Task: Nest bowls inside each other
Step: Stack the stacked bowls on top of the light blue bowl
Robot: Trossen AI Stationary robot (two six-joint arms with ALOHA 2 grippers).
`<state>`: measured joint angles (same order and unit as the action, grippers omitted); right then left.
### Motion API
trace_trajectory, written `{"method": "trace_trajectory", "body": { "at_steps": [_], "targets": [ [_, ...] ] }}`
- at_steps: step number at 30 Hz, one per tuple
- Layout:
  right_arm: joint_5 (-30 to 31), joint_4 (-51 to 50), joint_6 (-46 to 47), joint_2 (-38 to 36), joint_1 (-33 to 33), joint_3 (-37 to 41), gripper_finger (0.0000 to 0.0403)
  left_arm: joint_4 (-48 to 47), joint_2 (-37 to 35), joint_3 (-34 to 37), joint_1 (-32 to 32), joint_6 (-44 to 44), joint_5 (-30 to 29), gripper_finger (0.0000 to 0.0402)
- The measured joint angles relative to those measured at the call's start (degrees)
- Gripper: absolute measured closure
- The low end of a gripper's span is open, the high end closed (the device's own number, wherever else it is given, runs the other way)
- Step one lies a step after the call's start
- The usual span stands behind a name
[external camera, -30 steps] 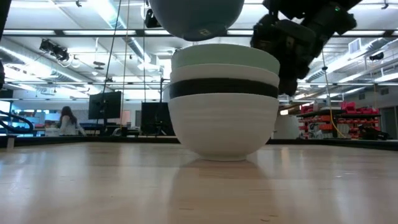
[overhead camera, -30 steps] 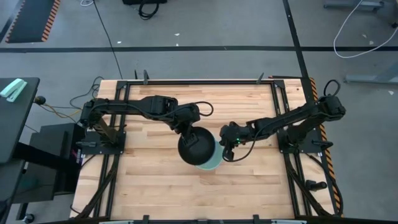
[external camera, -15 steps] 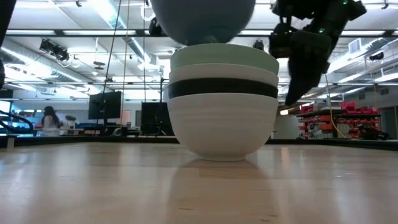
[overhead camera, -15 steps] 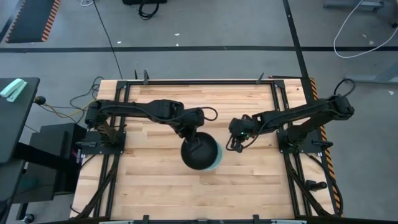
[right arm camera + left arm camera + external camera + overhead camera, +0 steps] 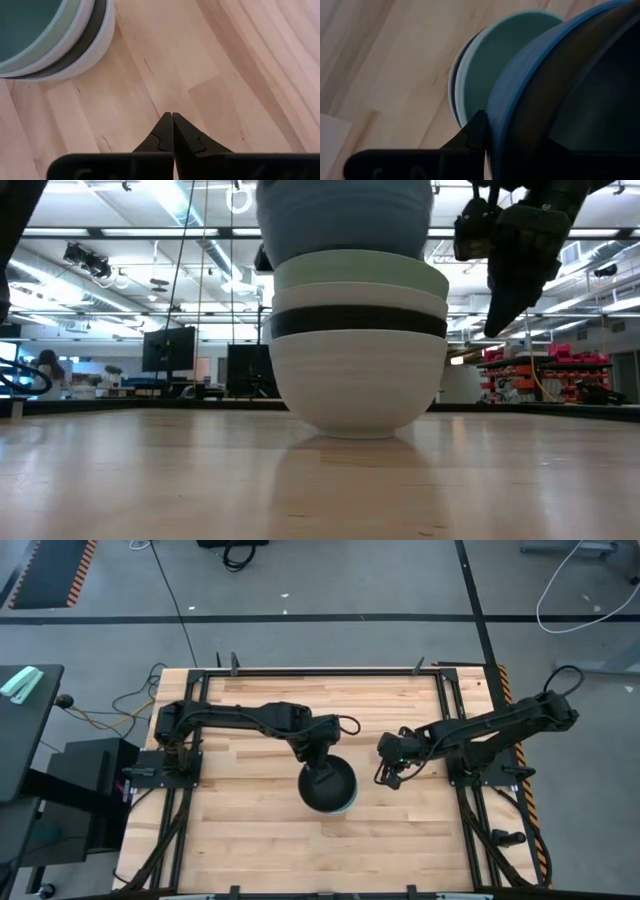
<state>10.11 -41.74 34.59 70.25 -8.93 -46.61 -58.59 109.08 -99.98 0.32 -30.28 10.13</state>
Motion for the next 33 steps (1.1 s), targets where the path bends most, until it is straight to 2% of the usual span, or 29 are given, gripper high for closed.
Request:
{"method": "trace_trajectory", "body": {
  "at_steps": [14,22,33],
  "targets": [
    [0.6,1.8,-0.1,1.7,-0.2,0.0,0.0403,-2.3,3.7,0.1,1.4,1.3,2.1,0.0354],
    [0.6,3.3,-0.3,2.6,-0.2,0.0,0.0403,-0.1,5.2,0.0,1.4,4.0,4.1,0.0354],
    [0.6,3.2,-0.2,3.2,-0.2,0.1,0.0402,-0.5,6.2,0.0,1.4,2.1,7.1,0.0347]
  ]
}}
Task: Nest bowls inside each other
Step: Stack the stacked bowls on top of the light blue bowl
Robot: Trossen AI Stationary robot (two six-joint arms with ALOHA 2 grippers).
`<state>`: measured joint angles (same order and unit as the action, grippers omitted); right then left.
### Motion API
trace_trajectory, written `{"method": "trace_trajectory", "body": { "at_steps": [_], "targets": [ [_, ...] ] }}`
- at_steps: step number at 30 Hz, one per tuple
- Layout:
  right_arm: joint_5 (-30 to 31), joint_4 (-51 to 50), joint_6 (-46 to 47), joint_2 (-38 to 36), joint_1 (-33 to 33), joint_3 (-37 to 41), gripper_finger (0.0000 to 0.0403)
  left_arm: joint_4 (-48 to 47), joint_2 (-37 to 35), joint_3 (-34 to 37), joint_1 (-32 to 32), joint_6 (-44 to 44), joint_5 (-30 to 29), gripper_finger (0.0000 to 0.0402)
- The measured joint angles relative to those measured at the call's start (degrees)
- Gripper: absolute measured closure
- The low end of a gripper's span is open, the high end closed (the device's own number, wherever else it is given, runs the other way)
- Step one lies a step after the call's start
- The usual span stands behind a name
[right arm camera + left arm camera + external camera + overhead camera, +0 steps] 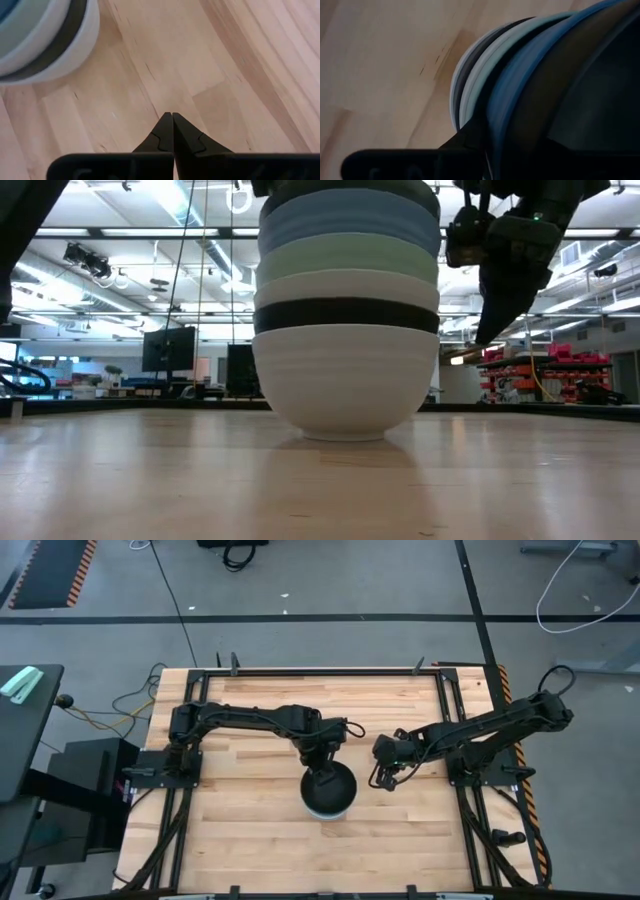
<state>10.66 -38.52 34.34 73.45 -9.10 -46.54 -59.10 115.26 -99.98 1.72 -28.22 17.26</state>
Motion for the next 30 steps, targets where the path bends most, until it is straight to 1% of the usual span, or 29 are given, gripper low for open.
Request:
{"method": "trace_trajectory", "body": {
  "at_steps": [4,14,22,27,30],
  "targets": [
    [0.0,-0.1,0.0,0.0,0.0,0.0,0.0402,-0.1,0.4,-0.1,0.0,1.6,-0.1,0.0332],
    [0.0,0.0,0.0,0.0,0.0,0.0,0.0400,1.7,0.6,0.0,0.1,1.5,1.9,0.0304],
    [0.0,0.1,0.0,0.0,0.0,0.0,0.0398,1.7,0.6,0.1,0.2,0.4,2.3,0.0295],
    [0.0,0.1,0.0,0.0,0.0,0.0,0.0398,1.2,0.9,-3.5,0.3,0.4,2.2,0.0294],
    [0.0,0.1,0.2,0.0,0.0,0.0,0.0398,1.2,0.8,-6.2,0.2,0.4,1.0,0.0294]
  ]
}}
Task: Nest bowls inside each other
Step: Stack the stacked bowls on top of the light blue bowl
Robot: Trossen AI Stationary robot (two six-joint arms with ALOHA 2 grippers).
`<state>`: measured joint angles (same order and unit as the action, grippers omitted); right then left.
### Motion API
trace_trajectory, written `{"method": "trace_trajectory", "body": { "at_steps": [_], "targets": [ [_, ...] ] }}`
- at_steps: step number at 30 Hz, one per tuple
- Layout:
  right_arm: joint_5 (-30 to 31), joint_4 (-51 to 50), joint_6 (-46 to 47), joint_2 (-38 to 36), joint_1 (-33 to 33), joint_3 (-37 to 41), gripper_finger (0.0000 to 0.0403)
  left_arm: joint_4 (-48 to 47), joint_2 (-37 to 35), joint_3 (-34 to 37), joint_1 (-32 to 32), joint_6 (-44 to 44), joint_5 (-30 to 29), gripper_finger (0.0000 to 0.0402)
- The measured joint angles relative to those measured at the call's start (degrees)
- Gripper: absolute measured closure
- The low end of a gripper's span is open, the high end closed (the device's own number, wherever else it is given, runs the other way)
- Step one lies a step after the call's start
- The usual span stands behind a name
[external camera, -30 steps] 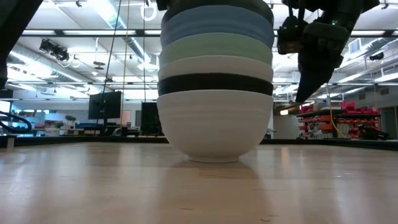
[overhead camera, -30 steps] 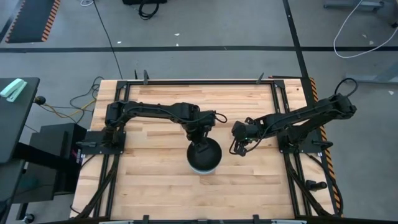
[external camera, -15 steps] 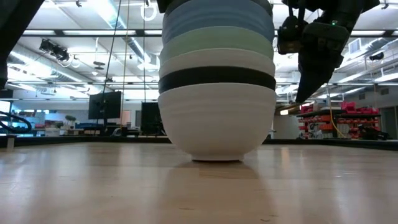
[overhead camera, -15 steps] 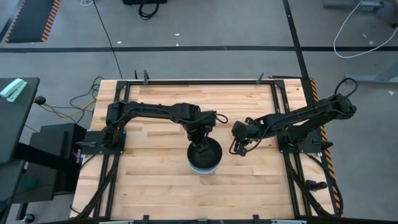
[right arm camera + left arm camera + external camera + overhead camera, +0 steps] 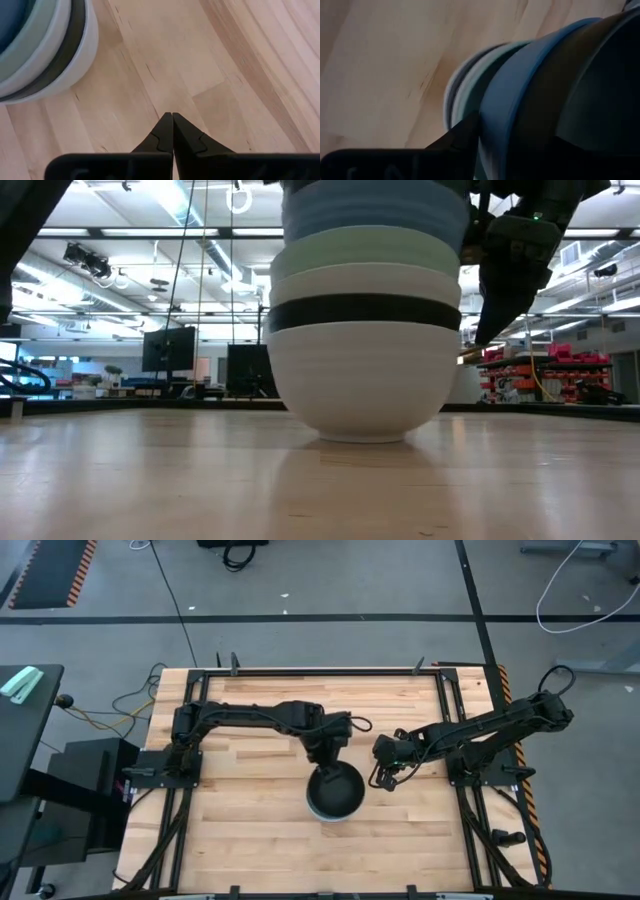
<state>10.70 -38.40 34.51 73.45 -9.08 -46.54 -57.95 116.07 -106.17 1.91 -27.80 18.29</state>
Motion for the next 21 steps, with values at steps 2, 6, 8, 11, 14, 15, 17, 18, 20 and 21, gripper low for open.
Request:
{"method": "trace_trajectory", "body": {
  "at_steps": [2,6,8,11,14,15,17,18,20,21],
  "targets": [
    [0.0,0.0,0.0,0.0,0.0,0.0,0.0395,-0.4,0.0,-1.5,-0.2,0.0,-0.7,0.0294],
    [0.0,0.1,0.1,0.0,0.0,0.0,0.0383,-0.8,0.0,-3.3,-0.2,-0.1,-1.2,0.0294],
    [0.0,0.5,0.1,0.0,0.0,0.0,0.0377,-1.0,-0.1,-3.4,-0.5,-0.4,-2.0,0.0294],
    [0.0,0.9,0.1,0.0,0.0,0.0,0.0369,-2.2,-0.1,-2.0,-0.8,-0.5,-2.1,0.0294],
    [0.0,0.9,0.1,0.0,0.0,0.0,0.0364,-2.7,-0.1,-1.0,-0.9,-0.5,-2.1,0.0294],
    [0.0,0.9,0.1,0.0,0.0,0.0,0.0363,-2.6,-0.1,-1.0,-0.9,-0.4,-2.0,0.0294],
    [0.0,0.9,0.1,0.0,0.0,0.0,0.0362,-2.2,-0.1,-1.0,-1.1,-0.5,-1.5,0.0294],
    [0.0,0.9,0.1,0.0,0.0,0.0,0.0362,-2.2,-0.1,-1.0,-1.2,-0.8,-1.5,0.0294],
    [0.0,0.9,0.1,0.0,0.0,0.0,0.0362,-2.4,-0.1,-1.0,-1.5,-1.6,-1.6,0.0294],
    [0.0,0.9,0.1,0.0,0.0,0.0,0.0362,-2.4,-0.1,-1.0,-1.6,-1.7,-1.6,0.0294]
  ]
}}
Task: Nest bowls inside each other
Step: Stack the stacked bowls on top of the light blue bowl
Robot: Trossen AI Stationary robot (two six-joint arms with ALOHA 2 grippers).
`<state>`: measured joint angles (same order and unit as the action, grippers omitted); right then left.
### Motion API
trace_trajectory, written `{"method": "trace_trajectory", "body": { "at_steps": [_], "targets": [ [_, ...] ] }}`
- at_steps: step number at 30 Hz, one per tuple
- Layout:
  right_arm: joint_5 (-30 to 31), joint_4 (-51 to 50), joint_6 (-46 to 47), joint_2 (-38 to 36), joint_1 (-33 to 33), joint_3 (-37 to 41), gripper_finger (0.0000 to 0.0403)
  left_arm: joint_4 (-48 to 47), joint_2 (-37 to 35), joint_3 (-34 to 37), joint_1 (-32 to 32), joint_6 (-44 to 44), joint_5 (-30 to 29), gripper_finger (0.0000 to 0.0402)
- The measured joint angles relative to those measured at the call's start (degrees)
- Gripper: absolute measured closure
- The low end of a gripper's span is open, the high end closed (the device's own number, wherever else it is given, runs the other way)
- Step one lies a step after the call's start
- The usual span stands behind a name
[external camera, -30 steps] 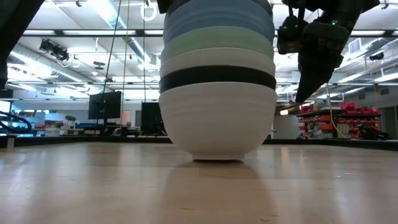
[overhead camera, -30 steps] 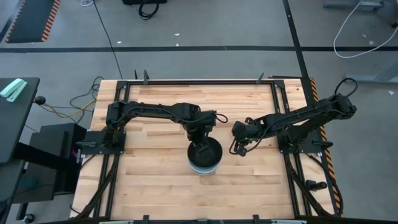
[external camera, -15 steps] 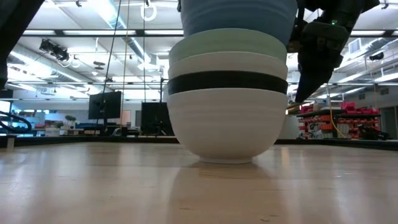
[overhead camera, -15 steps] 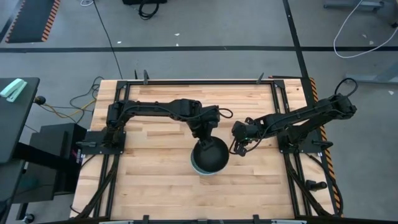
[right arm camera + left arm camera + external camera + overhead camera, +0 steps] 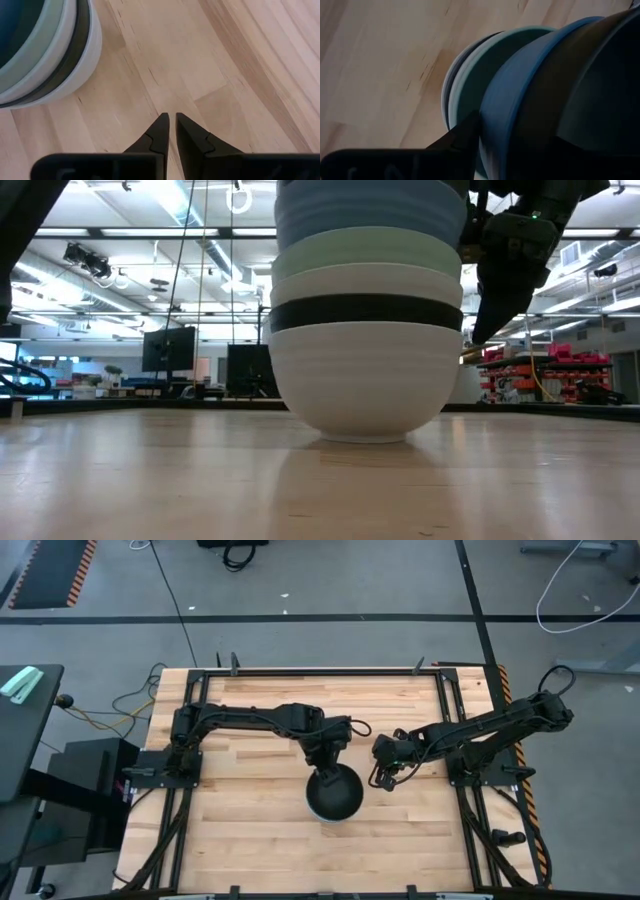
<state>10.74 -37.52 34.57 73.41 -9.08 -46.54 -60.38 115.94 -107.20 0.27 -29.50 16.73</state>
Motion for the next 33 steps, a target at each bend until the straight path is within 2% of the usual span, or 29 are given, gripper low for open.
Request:
{"method": "trace_trajectory", "body": {
  "at_steps": [10,22,33],
  "targets": [
    [0.0,0.0,0.0,0.0,0.0,0.0,0.0362,0.1,0.0,0.0,-1.8,-1.4,1.5,0.0294],
    [0.0,0.6,-0.2,0.0,0.0,0.0,0.0362,0.1,0.0,0.0,0.3,1.5,1.0,0.0294],
    [0.0,1.3,-1.1,0.0,0.0,0.0,0.0362,0.0,0.0,0.0,-0.5,1.7,0.7,0.0294]
  ]
}}
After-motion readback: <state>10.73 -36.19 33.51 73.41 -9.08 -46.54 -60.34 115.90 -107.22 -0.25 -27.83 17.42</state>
